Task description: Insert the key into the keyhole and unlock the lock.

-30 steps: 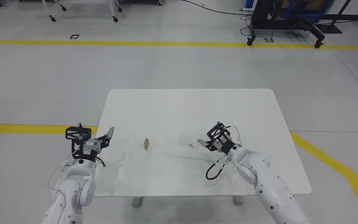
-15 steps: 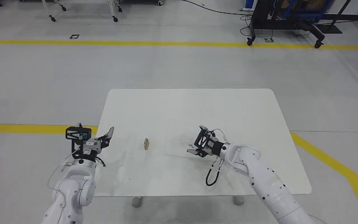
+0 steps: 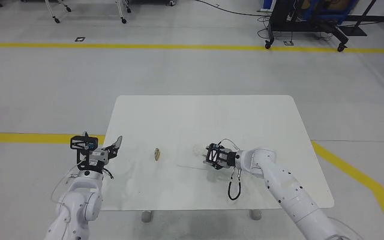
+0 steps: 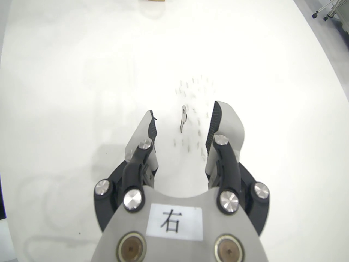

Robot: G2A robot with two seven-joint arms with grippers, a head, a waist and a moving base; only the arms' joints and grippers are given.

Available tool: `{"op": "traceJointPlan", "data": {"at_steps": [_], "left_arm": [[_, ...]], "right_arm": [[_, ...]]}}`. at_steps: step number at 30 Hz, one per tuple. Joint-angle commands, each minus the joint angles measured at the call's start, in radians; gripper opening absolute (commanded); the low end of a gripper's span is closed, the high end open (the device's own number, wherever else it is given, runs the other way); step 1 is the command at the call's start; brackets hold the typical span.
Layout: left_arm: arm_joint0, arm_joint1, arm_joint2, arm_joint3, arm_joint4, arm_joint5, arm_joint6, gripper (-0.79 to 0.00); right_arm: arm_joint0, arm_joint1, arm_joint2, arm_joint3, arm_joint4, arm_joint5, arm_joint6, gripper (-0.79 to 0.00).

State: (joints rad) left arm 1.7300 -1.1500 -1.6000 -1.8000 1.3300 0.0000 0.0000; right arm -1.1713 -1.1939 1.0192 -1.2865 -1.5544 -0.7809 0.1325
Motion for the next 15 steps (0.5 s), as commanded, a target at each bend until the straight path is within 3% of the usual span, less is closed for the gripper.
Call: {"op": "traceJointPlan", "data": {"at_steps": [1,8,10,15], "left_arm": [[0.0,0.0,0.0,0.0,0.0,0.0,0.0,0.0],[0.0,0.0,0.0,0.0,0.0,0.0,0.0,0.0],[0.0,0.0,0.0,0.0,0.0,0.0,0.0,0.0],[0.0,0.0,0.0,0.0,0.0,0.0,0.0,0.0]], "right_arm": [[0.008,-0.002,-0.009,0.012,0.004,-0.001,0.008,-0.422],[0.04,-0.011,-0.04,0.046,0.008,0.019,0.037,-0.511],[0.046,-0.014,-0.047,0.051,0.015,0.025,0.046,-0.785],[0.05,-0.014,-0.054,0.047,0.02,0.028,0.046,-0.785]]}}
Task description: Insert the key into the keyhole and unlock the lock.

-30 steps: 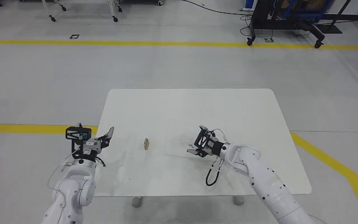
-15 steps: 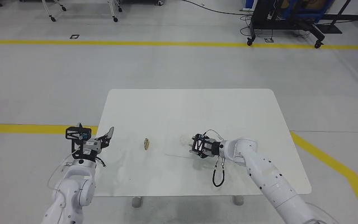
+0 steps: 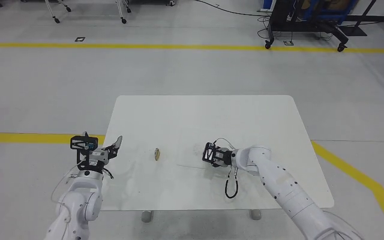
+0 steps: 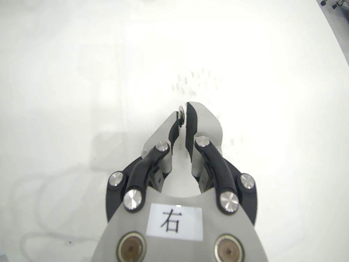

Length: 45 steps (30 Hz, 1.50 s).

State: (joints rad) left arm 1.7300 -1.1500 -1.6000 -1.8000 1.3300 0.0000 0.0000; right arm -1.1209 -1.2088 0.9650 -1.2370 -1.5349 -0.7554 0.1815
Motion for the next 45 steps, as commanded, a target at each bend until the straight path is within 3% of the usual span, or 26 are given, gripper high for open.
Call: {"op": "traceJointPlan", "data": {"at_steps": [1,8,17,31,37,45], "left_arm": [[0.0,0.0,0.0,0.0,0.0,0.0,0.0,0.0],[0.0,0.0,0.0,0.0,0.0,0.0,0.0,0.0],[0.0,0.0,0.0,0.0,0.0,0.0,0.0,0.0],[-0.015,0.0,0.014,-0.031,0.009,-0.029,0.003,0.0],[-0.128,-0.007,0.144,-0.057,0.001,-0.178,-0.079,0.0],[-0.398,-0.035,0.409,0.083,0.116,-0.3,-0.217,0.0]], "right_arm": [[-0.001,0.001,0.001,-0.004,-0.001,0.003,-0.004,-0.785],[-0.018,0.011,0.015,-0.026,-0.019,0.004,-0.045,-0.785],[-0.096,0.03,0.069,-0.106,-0.033,0.087,-0.165,-0.785],[-0.102,0.03,0.064,-0.11,-0.037,0.096,-0.188,-0.785],[-0.091,0.037,0.065,-0.073,-0.069,0.066,-0.375,-0.785],[-0.061,0.035,0.043,0.03,-0.107,0.08,-0.515,-0.785]]}}
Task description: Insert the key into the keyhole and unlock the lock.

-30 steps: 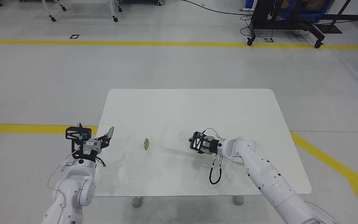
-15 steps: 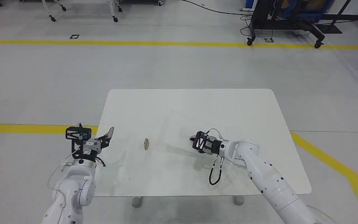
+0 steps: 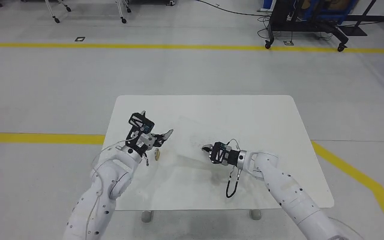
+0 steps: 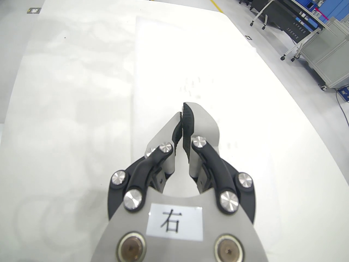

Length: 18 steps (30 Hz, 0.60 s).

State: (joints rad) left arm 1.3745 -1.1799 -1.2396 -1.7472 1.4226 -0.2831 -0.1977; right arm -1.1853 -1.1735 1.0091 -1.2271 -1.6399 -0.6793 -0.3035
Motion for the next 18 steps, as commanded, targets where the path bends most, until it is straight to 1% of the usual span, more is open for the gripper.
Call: {"op": "traceJointPlan", "data": {"at_steps": [1,3,4,6,9,12,18], "left_arm": [[-0.063,-0.008,0.071,0.048,0.036,-0.025,-0.034,0.0],[-0.134,-0.022,0.146,0.099,0.083,-0.035,-0.069,0.0],[-0.152,-0.026,0.167,0.116,0.097,-0.04,-0.077,0.0],[-0.212,-0.04,0.235,0.173,0.146,-0.047,-0.097,0.0],[-0.267,-0.057,0.313,0.244,0.22,-0.044,-0.116,0.0],[-0.3,-0.072,0.368,0.307,0.268,-0.033,-0.13,0.0],[-0.325,-0.09,0.419,0.401,0.339,0.016,-0.133,0.0]], "right_arm": [[0.005,0.0,-0.003,0.03,-0.004,0.005,-0.048,-0.785],[0.013,0.0,-0.009,0.063,-0.019,0.015,-0.097,-0.785],[0.016,0.0,-0.01,0.072,-0.022,0.02,-0.108,-0.785],[0.025,-0.002,-0.016,0.101,-0.03,0.039,-0.135,-0.785],[0.042,-0.006,-0.023,0.139,-0.03,0.056,-0.144,-0.785],[0.058,-0.01,-0.033,0.157,-0.033,0.064,-0.148,-0.785],[0.073,-0.012,-0.042,0.173,-0.039,0.067,-0.175,-0.785]]}}
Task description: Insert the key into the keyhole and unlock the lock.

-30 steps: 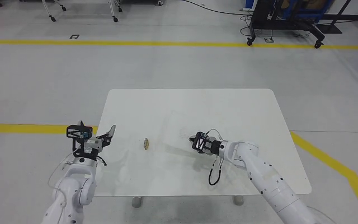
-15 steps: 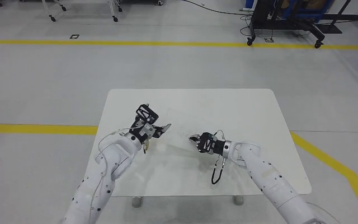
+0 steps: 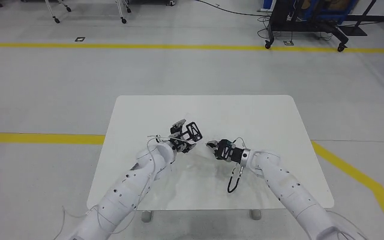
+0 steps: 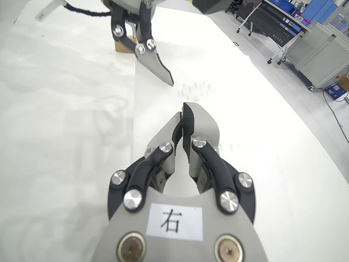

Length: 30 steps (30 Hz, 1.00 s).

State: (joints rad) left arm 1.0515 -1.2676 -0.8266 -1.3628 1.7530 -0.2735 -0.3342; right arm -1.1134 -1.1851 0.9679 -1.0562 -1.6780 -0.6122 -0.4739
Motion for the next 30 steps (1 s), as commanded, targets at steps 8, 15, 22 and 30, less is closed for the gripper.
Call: {"op": "traceJointPlan", "data": {"at_steps": [8,15,22,30], "left_arm": [[-0.002,-0.012,0.011,0.086,0.021,0.018,0.027,0.0],[0.007,-0.002,-0.068,0.073,-0.022,0.031,0.095,0.0],[0.1,0.04,-0.29,-0.091,-0.122,0.073,0.187,0.0],[0.263,0.072,-0.461,-0.266,-0.179,0.078,0.239,0.0]], "right_arm": [[0.007,-0.001,0.001,0.019,0.032,-0.007,-0.053,-0.785],[-0.007,0.013,0.06,0.039,0.165,-0.131,-0.231,-0.785],[-0.041,0.034,0.104,-0.047,0.162,-0.174,-0.208,-0.785],[-0.07,0.049,0.147,-0.158,0.182,-0.179,-0.049,-0.785]]}}
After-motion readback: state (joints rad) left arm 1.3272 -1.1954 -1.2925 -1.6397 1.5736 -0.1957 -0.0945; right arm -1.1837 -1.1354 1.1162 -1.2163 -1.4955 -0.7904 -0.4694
